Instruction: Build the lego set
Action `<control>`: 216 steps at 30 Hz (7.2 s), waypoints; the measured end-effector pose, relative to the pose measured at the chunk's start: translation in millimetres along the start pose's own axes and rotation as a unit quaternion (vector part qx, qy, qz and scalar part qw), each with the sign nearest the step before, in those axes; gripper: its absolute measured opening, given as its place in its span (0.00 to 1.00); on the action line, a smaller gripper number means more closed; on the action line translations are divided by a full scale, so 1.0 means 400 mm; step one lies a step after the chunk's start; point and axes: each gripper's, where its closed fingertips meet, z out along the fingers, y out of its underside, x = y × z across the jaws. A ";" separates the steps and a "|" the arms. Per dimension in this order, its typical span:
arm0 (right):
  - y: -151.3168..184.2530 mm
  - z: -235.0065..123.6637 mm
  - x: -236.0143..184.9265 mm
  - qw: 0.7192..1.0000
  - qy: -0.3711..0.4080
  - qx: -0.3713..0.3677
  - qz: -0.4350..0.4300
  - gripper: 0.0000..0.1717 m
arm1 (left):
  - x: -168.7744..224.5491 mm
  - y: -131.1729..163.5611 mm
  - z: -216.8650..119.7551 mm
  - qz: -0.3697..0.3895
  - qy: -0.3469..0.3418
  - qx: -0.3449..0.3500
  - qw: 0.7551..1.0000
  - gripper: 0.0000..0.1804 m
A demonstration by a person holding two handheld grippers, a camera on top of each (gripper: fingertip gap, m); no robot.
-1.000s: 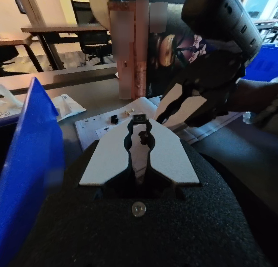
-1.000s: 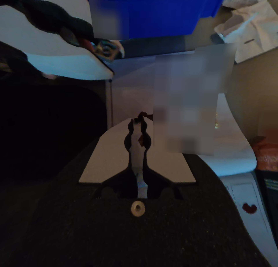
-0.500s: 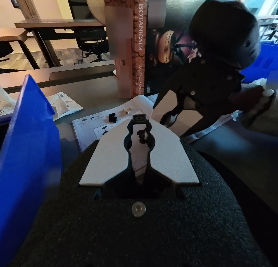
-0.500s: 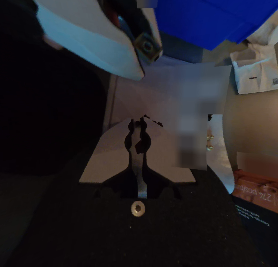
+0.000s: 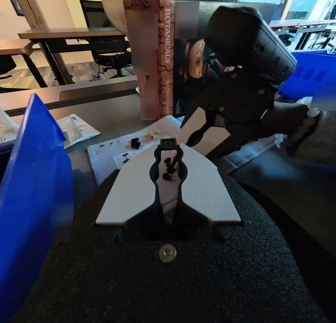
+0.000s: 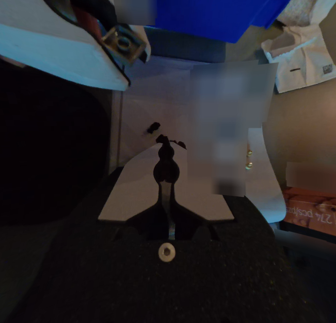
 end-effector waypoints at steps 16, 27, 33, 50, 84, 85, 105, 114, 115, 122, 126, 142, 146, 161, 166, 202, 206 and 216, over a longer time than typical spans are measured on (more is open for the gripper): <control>-0.031 0.023 -0.026 1.000 -0.015 0.004 -0.007 0.01 | -0.015 -0.005 -0.006 -0.014 -0.018 0.010 1.000 0.09; -0.004 -0.024 0.007 0.999 0.017 0.002 0.033 0.02 | -0.016 -0.003 -0.005 -0.015 -0.018 0.008 1.000 0.09; -0.016 -0.014 -0.005 0.998 0.058 -0.006 0.011 0.02 | -0.014 -0.002 -0.004 -0.012 -0.017 0.005 1.000 0.09; -0.056 -0.057 0.028 0.953 -0.033 0.140 0.267 0.00 | -0.012 -0.003 -0.006 -0.012 -0.013 0.008 1.000 0.09; -0.090 -0.113 -0.001 0.954 -0.087 0.153 0.243 0.02 | -0.001 0.000 -0.001 -0.003 0.000 0.002 1.000 0.09; -0.098 -0.126 -0.003 0.955 -0.085 0.159 0.234 0.02 | 0.004 -0.001 -0.001 0.001 0.005 0.003 1.000 0.09; -0.127 -0.246 -0.116 0.972 -0.191 0.138 0.018 0.02 | 0.181 -0.015 -0.027 0.046 0.243 0.023 0.969 0.09; -0.099 -0.229 -0.133 0.975 -0.200 0.090 -0.024 0.02 | 0.193 -0.002 -0.026 0.045 0.268 0.002 0.962 0.09; -0.097 -0.230 -0.135 0.975 -0.201 0.089 -0.026 0.02 | 0.194 0.000 -0.026 0.045 0.270 -0.001 0.962 0.09; -0.079 -0.224 -0.141 0.975 -0.203 0.080 -0.033 0.02 | 0.203 0.013 -0.022 0.056 0.278 -0.021 0.959 0.09; -0.074 -0.223 -0.143 0.977 -0.199 0.057 -0.054 0.02 | 0.206 0.016 -0.021 0.061 0.279 -0.025 0.958 0.09; -0.072 -0.219 -0.139 0.980 -0.137 -0.039 -0.142 0.02 | 0.204 0.016 -0.022 0.059 0.279 -0.020 0.958 0.09; -0.072 -0.217 -0.131 0.981 -0.128 -0.042 -0.140 0.02 | 0.200 0.010 -0.024 0.054 0.277 -0.011 0.959 0.09; -0.083 -0.220 -0.133 0.982 -0.133 -0.024 -0.135 0.01 | 0.193 0.007 -0.021 0.049 0.267 -0.009 0.962 0.09; -0.084 -0.221 -0.132 0.980 -0.132 -0.038 -0.145 0.01 | 0.193 0.006 -0.021 0.050 0.266 -0.008 0.963 0.09; -0.124 -0.230 -0.115 0.976 -0.096 -0.076 -0.181 0.03 | 0.170 -0.026 -0.020 0.043 0.237 0.042 0.970 0.09; -0.130 -0.232 -0.116 0.976 -0.096 -0.072 -0.180 0.03 | 0.169 -0.028 -0.020 0.044 0.234 0.046 0.970 0.09; -0.141 -0.230 -0.113 0.977 -0.092 -0.064 -0.183 0.03 | 0.166 -0.033 -0.021 0.045 0.231 0.054 0.971 0.09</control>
